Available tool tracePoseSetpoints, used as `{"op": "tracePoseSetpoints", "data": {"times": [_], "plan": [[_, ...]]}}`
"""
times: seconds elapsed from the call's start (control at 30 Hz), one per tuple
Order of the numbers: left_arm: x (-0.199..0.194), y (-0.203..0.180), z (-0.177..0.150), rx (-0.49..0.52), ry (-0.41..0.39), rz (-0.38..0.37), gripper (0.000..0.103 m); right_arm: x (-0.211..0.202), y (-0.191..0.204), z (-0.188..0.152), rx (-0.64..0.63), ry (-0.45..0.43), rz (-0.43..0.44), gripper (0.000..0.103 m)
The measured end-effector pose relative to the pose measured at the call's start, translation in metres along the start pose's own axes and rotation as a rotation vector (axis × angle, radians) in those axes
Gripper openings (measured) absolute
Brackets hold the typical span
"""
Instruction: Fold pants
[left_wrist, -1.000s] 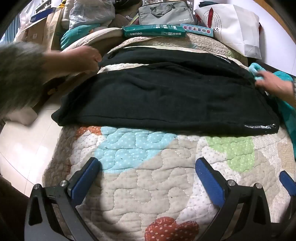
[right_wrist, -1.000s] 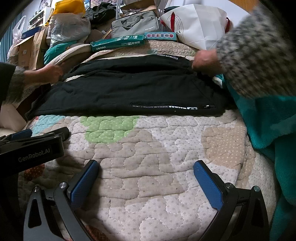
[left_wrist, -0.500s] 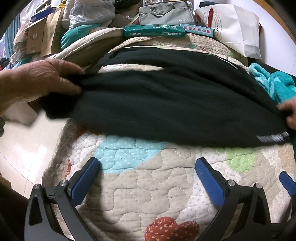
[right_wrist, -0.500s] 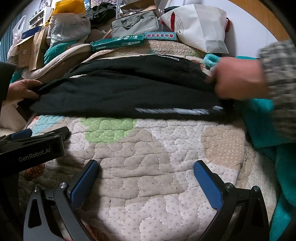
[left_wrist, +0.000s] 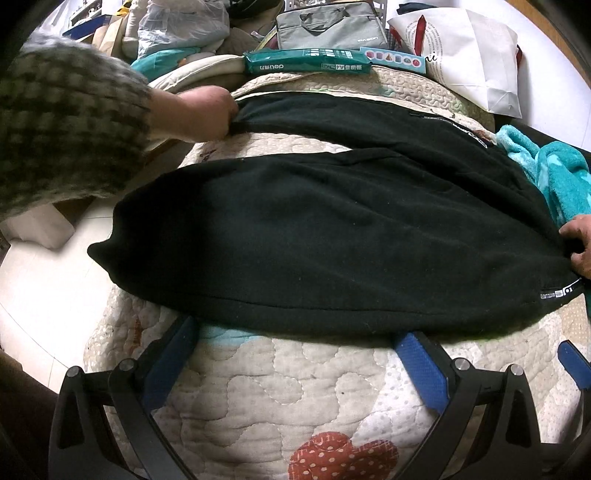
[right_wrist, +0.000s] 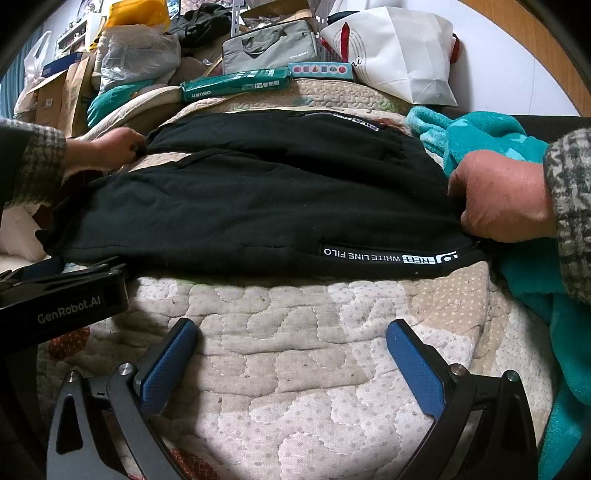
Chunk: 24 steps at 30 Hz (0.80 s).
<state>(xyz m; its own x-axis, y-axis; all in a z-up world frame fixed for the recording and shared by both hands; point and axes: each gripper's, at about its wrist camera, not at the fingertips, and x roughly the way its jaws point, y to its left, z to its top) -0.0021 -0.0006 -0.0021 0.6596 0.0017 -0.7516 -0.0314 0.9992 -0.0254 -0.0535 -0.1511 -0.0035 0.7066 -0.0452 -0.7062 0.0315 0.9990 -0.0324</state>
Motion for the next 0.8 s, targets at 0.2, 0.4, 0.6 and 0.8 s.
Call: {"op": "tracePoseSetpoints", "data": {"times": [0.2,0.4,0.6,0.8], "plan": [[0.0,0.0,0.001,0.0,0.004,-0.001,0.103,0.0,0.0,0.0,-0.001,-0.001,0.0,0.103],[0.0,0.0,0.001,0.0,0.005,-0.001,0.103,0.0,0.0,0.0,-0.002,-0.004,0.0,0.103],[0.0,0.001,0.001,0.0,0.008,-0.002,0.103,-0.003,0.009,0.0,-0.052,-0.021,-0.066,0.103],[0.0,-0.001,0.002,0.003,0.01,0.003,0.103,-0.007,0.022,0.0,-0.114,-0.047,-0.152,0.103]]}}
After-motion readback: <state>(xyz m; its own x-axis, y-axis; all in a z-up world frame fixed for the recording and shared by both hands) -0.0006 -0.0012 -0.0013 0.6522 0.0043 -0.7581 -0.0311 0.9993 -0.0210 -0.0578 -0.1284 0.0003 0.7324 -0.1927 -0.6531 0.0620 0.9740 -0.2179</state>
